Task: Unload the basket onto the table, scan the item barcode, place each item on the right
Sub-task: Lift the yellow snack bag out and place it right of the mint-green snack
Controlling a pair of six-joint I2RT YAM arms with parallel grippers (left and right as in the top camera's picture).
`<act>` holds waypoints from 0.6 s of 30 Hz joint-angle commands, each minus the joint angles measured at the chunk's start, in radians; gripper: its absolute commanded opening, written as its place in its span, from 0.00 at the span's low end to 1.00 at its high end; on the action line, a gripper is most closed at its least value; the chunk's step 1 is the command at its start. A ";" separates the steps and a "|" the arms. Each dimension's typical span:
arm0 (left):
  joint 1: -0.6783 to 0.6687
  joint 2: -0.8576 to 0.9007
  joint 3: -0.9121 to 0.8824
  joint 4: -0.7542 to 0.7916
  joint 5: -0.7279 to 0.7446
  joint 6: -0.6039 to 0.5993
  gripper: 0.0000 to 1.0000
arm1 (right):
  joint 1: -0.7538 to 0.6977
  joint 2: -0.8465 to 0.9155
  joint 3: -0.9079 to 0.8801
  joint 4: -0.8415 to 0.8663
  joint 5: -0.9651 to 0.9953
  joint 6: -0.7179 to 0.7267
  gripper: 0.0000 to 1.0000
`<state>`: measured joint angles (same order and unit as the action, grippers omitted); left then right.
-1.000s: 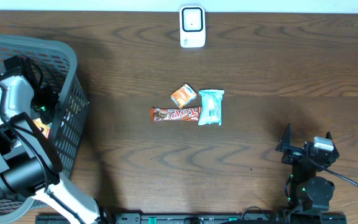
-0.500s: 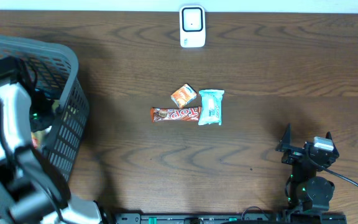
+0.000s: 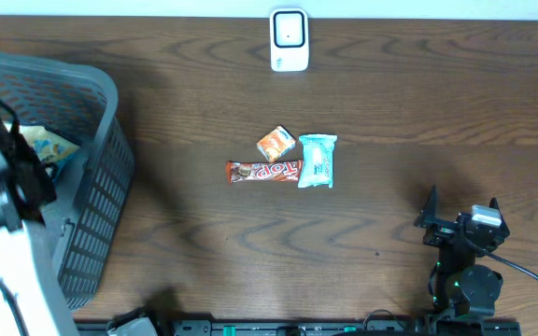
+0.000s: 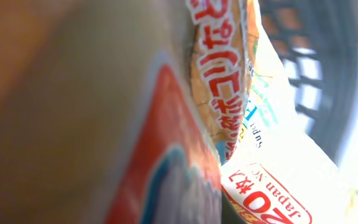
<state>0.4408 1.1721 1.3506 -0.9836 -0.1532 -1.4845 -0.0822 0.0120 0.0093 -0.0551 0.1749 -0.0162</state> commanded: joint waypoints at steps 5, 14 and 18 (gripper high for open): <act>-0.240 -0.133 0.003 0.072 0.085 0.018 0.07 | -0.002 -0.004 -0.004 -0.001 -0.001 -0.016 0.99; -0.679 0.034 0.003 0.202 -0.083 0.018 0.07 | -0.002 -0.004 -0.004 -0.001 -0.001 -0.015 0.99; -0.834 0.186 0.003 0.292 -0.123 0.018 0.07 | -0.002 -0.004 -0.004 -0.001 -0.001 -0.015 0.99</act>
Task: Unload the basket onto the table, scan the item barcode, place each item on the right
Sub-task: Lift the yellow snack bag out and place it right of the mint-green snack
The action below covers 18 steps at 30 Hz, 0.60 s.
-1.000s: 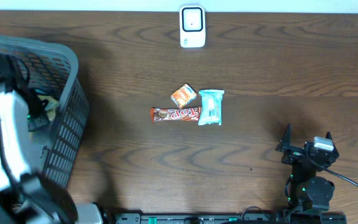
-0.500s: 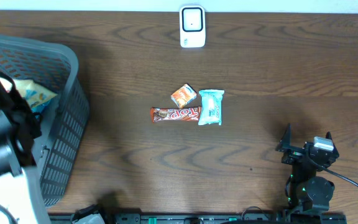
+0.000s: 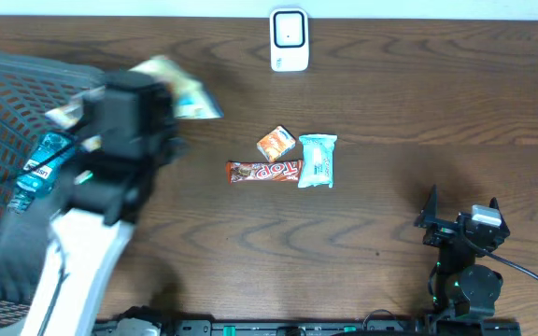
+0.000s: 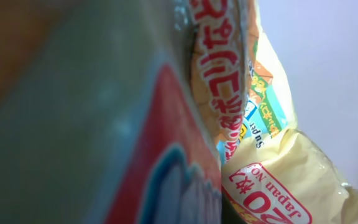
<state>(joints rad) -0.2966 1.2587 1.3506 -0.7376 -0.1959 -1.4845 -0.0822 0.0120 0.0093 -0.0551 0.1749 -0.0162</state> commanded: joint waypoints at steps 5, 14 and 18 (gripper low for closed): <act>-0.243 0.330 0.003 0.226 -0.079 0.018 0.07 | -0.002 -0.004 -0.004 -0.001 -0.001 -0.015 0.99; -0.443 0.619 0.003 0.641 -0.079 0.426 0.07 | -0.002 -0.004 -0.004 -0.001 -0.001 -0.015 0.99; -0.509 0.722 0.003 0.771 -0.079 0.772 0.07 | -0.002 -0.004 -0.004 -0.001 -0.001 -0.016 0.99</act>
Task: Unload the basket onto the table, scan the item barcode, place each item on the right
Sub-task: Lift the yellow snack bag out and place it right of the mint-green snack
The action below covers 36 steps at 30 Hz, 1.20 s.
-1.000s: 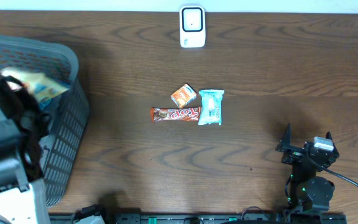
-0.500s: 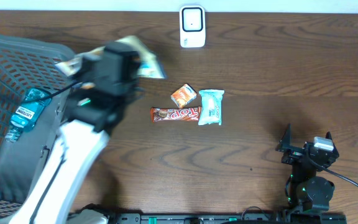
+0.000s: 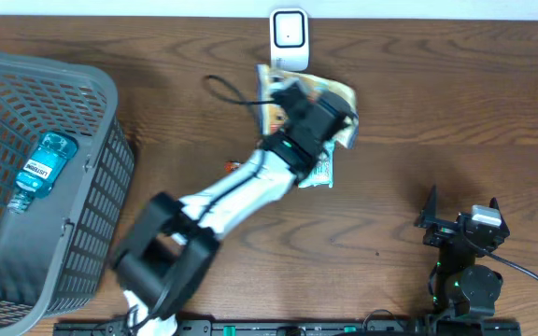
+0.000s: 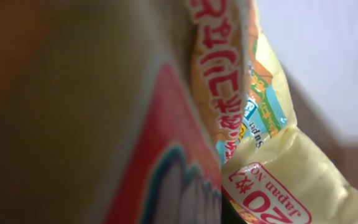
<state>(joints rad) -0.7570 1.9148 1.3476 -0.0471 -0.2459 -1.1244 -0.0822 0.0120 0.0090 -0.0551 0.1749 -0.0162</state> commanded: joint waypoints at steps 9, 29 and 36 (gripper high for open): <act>-0.108 0.216 0.006 0.160 -0.027 0.911 0.07 | -0.002 -0.004 -0.003 -0.001 -0.001 -0.015 0.99; -0.110 0.160 0.006 0.138 0.317 0.993 0.49 | -0.002 -0.004 -0.003 -0.001 -0.001 -0.015 0.99; -0.110 0.081 0.006 0.115 0.262 0.994 0.78 | -0.002 -0.004 -0.003 -0.001 -0.001 -0.015 0.99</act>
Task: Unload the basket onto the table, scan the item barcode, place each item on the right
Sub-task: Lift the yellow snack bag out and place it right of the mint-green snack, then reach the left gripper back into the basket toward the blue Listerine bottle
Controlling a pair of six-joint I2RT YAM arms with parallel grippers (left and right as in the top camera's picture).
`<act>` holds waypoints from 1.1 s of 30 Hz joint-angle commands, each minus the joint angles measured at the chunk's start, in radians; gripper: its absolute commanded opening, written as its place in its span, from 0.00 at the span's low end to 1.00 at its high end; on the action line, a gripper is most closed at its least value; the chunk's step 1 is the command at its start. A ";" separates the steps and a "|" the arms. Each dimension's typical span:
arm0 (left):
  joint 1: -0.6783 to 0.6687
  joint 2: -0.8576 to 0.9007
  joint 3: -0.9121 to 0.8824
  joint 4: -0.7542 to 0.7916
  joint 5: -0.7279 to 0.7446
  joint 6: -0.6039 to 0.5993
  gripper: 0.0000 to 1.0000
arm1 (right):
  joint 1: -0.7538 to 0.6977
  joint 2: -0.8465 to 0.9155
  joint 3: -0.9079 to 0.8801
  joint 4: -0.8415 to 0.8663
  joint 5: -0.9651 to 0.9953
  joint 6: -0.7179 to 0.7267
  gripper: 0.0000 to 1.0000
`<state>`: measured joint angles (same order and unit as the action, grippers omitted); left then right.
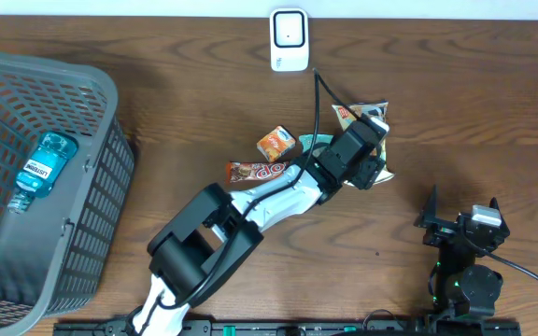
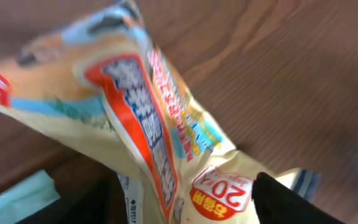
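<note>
A yellow snack bag (image 1: 366,113) (image 2: 142,118) lies on the brown table, right of the other snacks and below-right of the white scanner (image 1: 289,39). My left gripper (image 1: 373,146) (image 2: 185,208) is over the bag's near end. It is open, with one dark finger (image 2: 284,199) on each side of the bag. My right gripper (image 1: 460,227) rests folded at the front right, far from the bag; its jaws are not clear from overhead.
An orange packet (image 1: 276,144) and a brown chocolate bar (image 1: 255,171) lie mid-table. A pale green packet (image 2: 17,196) sits partly under my left arm. The grey basket (image 1: 101,187) at the left holds a blue bottle (image 1: 40,168).
My left gripper has moved from just under the scanner to the right and nearer. The bag now sits farther from the wrist camera, with the fingers apart on either side of it.
My left gripper was in the basket, shut on the snack bag. Then it held the bag above the table near the basket, then close under the scanner. Now the bag is on the table right of the other snacks, between open fingers.
</note>
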<state>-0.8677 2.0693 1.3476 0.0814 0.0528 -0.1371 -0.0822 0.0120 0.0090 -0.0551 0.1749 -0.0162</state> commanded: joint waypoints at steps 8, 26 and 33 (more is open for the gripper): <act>0.037 -0.306 0.006 -0.198 -0.109 0.006 0.82 | -0.002 -0.004 -0.003 -0.001 -0.001 -0.016 0.99; 0.461 -0.973 0.006 -0.636 -0.179 -0.032 0.98 | -0.002 -0.004 -0.003 -0.001 -0.001 -0.015 0.99; 0.618 -1.073 0.006 -0.743 -0.323 -0.021 0.98 | -0.002 -0.004 -0.003 -0.001 -0.001 -0.015 0.99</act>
<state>-0.3096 1.0134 1.3479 -0.6361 -0.1398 -0.1520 -0.0822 0.0120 0.0090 -0.0551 0.1749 -0.0162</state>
